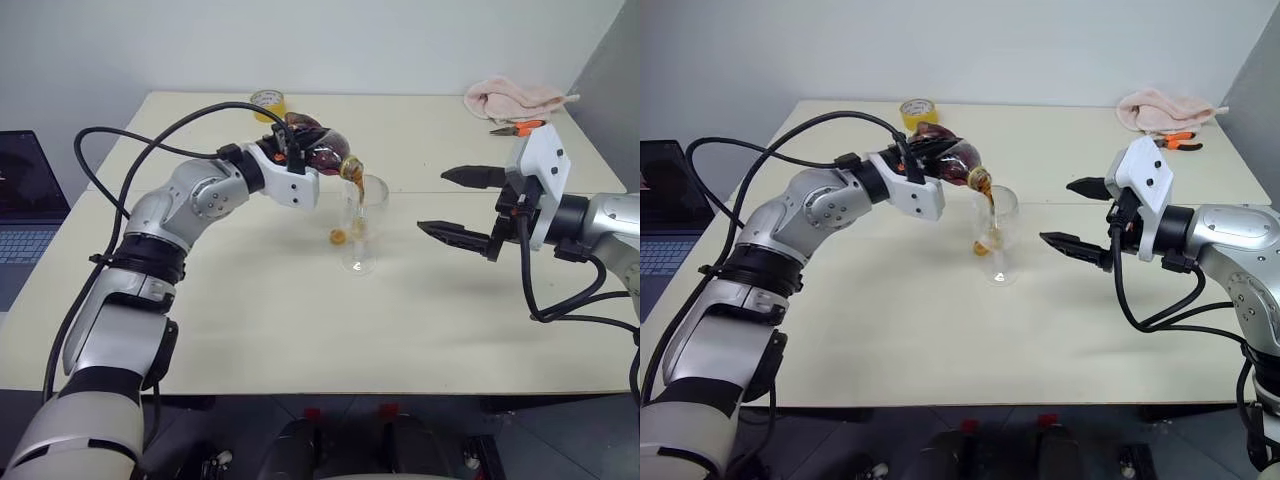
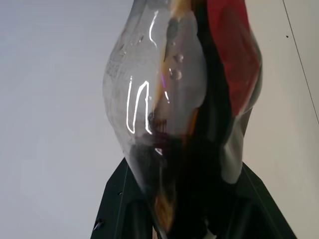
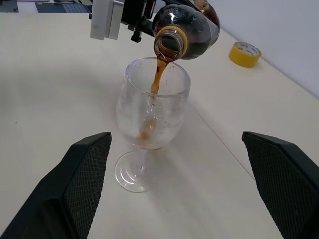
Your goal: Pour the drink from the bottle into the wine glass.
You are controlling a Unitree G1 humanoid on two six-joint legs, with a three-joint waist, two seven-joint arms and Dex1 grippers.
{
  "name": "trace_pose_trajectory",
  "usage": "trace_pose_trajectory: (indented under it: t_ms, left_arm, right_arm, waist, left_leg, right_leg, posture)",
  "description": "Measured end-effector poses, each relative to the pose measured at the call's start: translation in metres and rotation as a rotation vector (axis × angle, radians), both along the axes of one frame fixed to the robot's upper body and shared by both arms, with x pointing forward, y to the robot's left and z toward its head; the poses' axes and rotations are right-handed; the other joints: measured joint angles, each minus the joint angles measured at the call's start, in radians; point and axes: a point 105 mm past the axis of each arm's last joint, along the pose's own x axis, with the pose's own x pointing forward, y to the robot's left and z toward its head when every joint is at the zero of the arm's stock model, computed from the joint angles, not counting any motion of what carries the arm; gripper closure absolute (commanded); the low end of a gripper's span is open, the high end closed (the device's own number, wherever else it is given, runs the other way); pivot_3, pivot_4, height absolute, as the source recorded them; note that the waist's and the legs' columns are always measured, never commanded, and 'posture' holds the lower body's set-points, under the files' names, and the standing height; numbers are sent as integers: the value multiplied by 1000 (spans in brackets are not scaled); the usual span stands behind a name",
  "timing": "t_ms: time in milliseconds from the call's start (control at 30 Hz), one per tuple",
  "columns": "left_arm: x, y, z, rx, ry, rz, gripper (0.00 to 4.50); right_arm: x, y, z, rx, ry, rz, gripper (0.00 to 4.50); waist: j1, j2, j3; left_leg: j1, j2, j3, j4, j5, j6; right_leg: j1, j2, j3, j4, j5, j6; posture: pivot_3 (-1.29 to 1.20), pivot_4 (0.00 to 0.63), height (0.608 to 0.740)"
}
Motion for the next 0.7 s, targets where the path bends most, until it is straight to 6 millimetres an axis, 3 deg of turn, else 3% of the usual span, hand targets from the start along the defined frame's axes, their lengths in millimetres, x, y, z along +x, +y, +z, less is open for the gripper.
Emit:
trace_pose_trajectory:
  t_ms: [700]
  left_arm:
    - [1,2,7,21,-26,-2,3353]
  right_arm:
    - [0,1,0,8,-6,2,0]
  waist:
    - [0,0,0]
  left_leg:
    - [0,0,0,0,0,0]
  right_leg:
    - [0,0,0,0,0,0]
  posture:
    - [0,150,740]
